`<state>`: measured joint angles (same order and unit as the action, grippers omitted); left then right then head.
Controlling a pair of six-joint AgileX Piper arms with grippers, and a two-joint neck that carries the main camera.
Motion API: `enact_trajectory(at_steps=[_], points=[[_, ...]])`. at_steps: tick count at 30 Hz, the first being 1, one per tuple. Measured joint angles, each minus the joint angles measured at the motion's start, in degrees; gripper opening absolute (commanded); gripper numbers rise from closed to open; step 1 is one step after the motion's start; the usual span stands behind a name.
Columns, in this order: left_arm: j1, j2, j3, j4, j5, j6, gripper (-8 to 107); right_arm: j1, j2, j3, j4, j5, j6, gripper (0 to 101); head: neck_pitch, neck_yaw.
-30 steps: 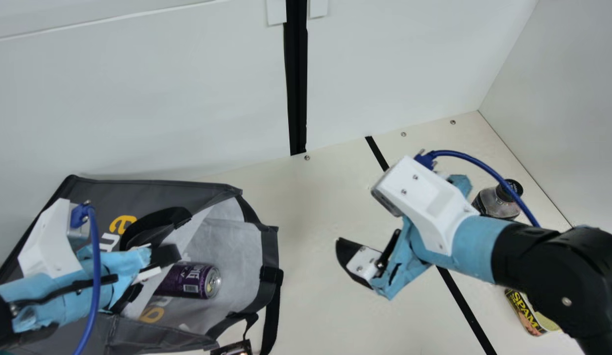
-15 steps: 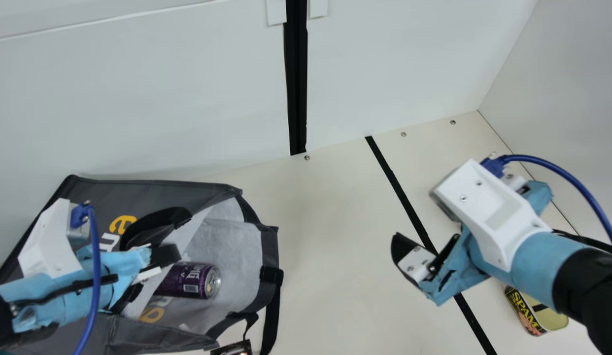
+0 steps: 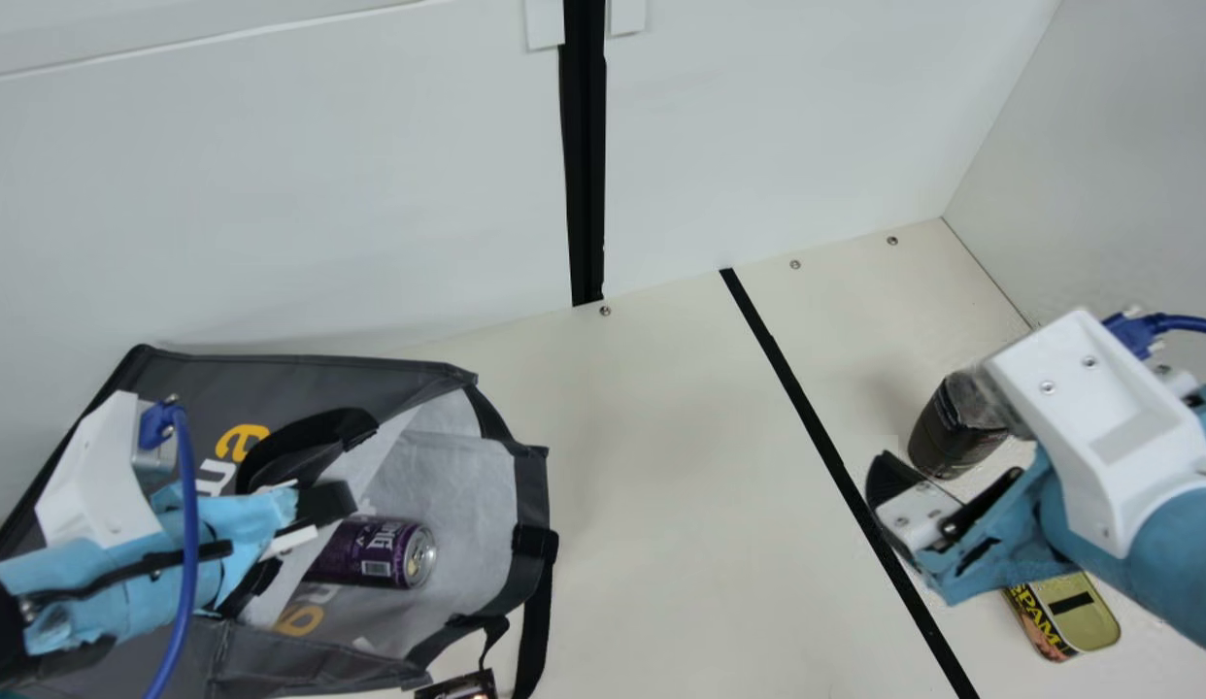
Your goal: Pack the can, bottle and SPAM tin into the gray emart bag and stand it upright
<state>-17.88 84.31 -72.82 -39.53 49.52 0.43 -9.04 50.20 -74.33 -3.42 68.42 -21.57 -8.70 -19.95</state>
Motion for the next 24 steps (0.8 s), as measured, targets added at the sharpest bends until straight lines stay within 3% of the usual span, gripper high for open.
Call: enact_trajectory(at_steps=[3,24], points=[[0.0,0.0,0.0,0.0,0.0,0.0,-8,-1.31,0.06,-1.39,-0.56,1.67,0.17,95,0.0,0.0],[0.0,0.0,0.0,0.0,0.0,0.0,-8,-14.45,0.77,-1.35,2.56,1.47,-2.5,95,0.0,0.09]])
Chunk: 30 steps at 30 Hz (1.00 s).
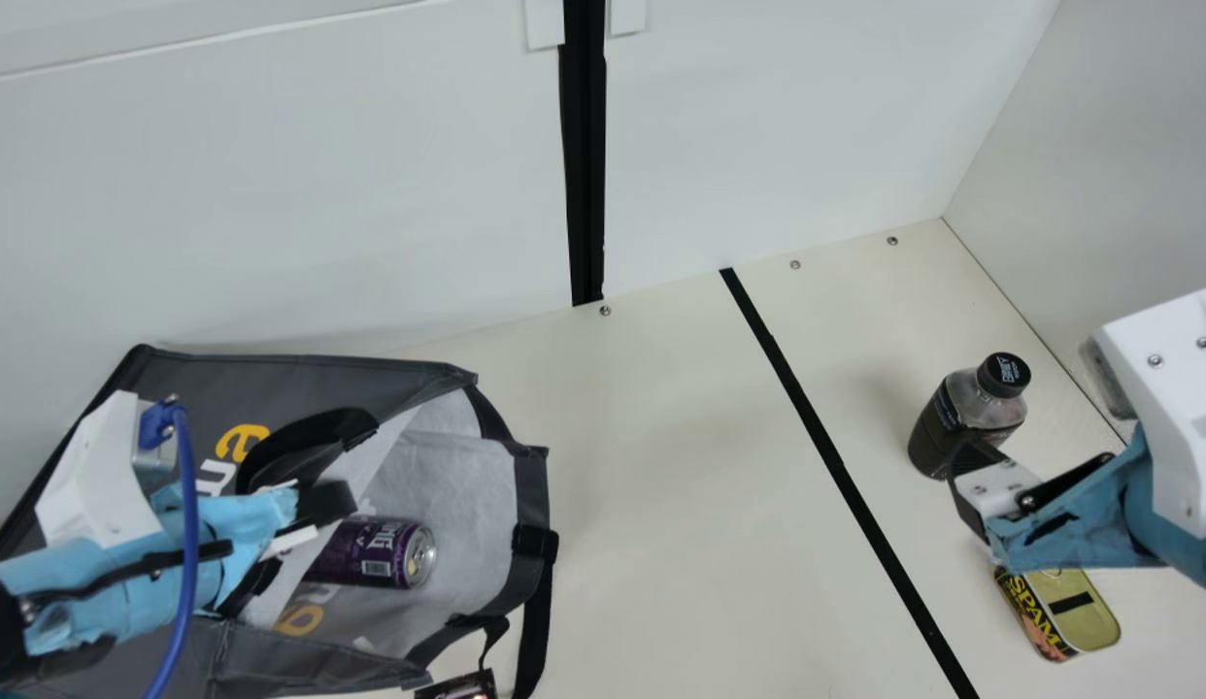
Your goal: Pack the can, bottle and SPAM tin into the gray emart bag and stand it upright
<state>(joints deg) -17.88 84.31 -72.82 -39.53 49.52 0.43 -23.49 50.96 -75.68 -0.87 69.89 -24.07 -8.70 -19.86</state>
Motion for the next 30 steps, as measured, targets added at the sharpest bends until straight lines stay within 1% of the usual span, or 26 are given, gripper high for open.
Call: enact_trajectory(at_steps=[8,14,30], points=[[0.0,0.0,0.0,0.0,0.0,0.0,-8,-3.57,0.36,-0.59,1.26,0.0,0.0,95,0.0,0.0],[0.0,0.0,0.0,0.0,0.0,0.0,-8,-5.13,0.43,-0.73,1.64,0.0,0.26,95,0.0,-0.09],[0.0,0.0,0.0,0.0,0.0,0.0,-8,-6.58,1.51,-0.83,1.89,0.0,0.63,95,0.0,-0.09]])
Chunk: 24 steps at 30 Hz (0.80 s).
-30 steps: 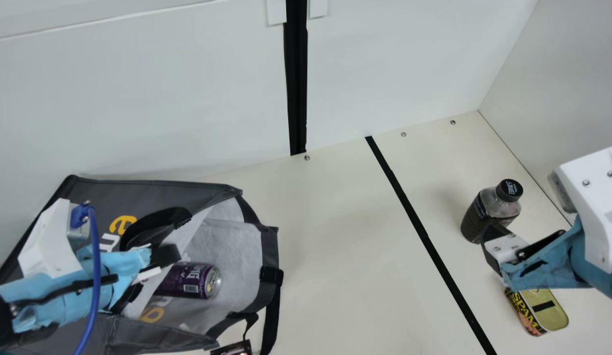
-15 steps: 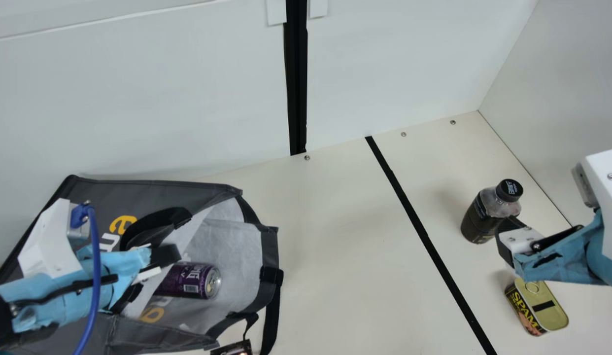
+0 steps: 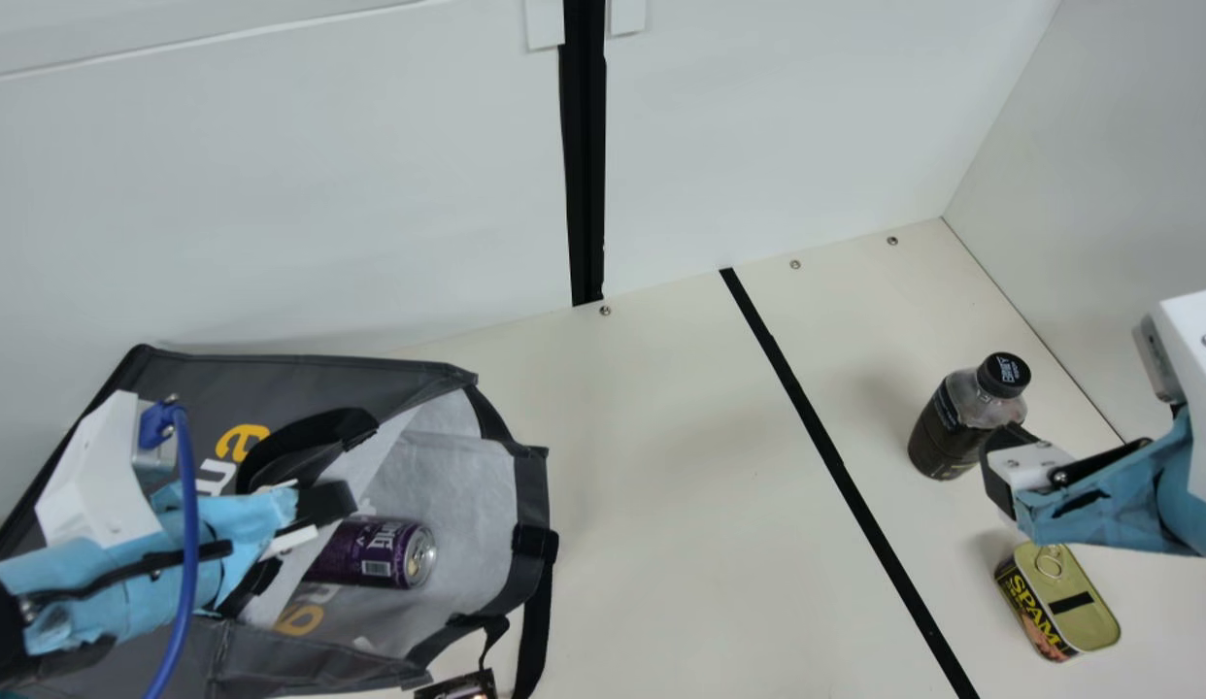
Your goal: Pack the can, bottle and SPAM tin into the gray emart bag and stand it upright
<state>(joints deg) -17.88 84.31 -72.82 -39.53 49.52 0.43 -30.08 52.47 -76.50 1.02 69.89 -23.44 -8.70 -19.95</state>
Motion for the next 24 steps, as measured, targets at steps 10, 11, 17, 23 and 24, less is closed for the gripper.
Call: enact_trajectory(at_steps=[10,11,17,23,24], points=[[0.0,0.0,0.0,0.0,0.0,0.0,-8,-2.36,2.36,-1.32,0.76,-0.14,-1.85,95,0.0,0.0],[0.0,0.0,0.0,0.0,0.0,0.0,-8,-2.74,2.71,-1.53,0.87,-0.04,-2.3,95,0.0,0.0],[0.0,0.0,0.0,0.0,0.0,0.0,-8,-4.83,4.7,-2.76,2.1,0.01,-4.18,95,0.0,0.09],[0.0,0.0,0.0,0.0,0.0,0.0,-8,-6.93,7.29,-4.05,3.32,-0.03,-6.18,95,0.0,0.0],[0.0,0.0,0.0,0.0,0.0,0.0,-8,-7.3,7.81,-4.29,3.63,-0.02,-6.55,95,0.0,0.0]])
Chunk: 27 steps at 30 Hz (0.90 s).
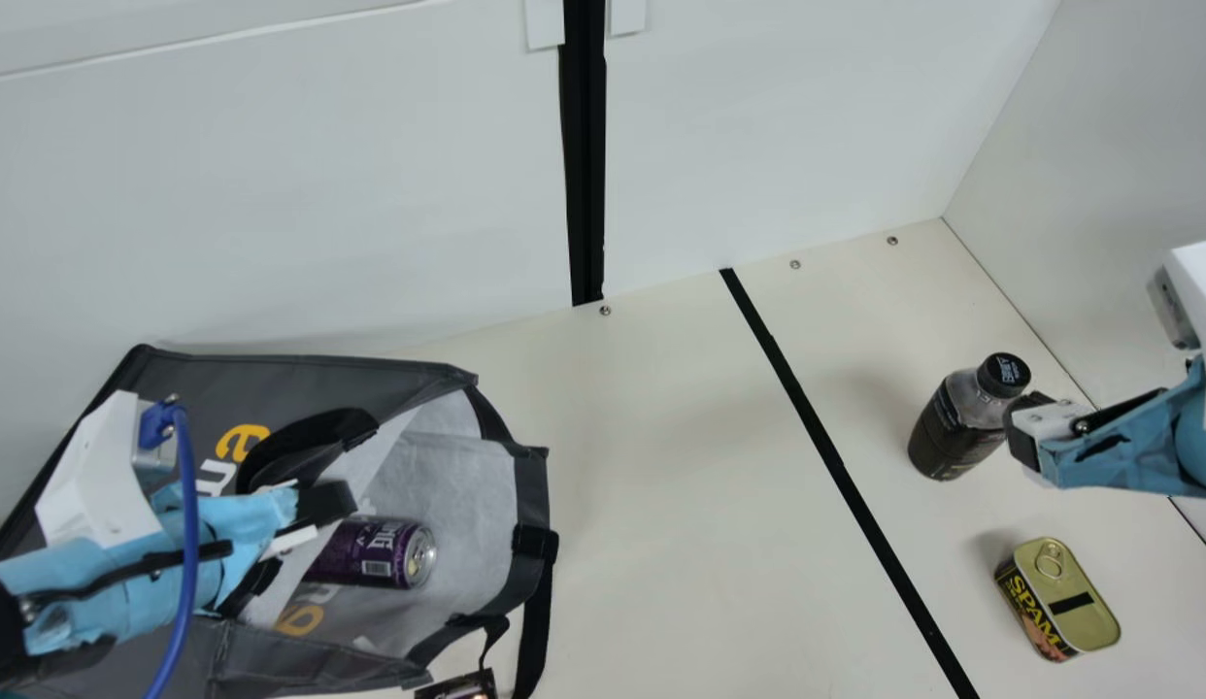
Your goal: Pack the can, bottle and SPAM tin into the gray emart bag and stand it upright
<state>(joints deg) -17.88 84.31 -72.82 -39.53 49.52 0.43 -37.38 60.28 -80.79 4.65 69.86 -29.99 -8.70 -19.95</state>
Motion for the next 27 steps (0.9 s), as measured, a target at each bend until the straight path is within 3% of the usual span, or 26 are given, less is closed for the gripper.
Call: enact_trajectory(at_steps=[27], points=[[0.0,0.0,0.0,0.0,0.0,0.0,-8,-5.03,17.87,-7.78,6.67,-0.06,-5.36,95,0.0,0.0]])
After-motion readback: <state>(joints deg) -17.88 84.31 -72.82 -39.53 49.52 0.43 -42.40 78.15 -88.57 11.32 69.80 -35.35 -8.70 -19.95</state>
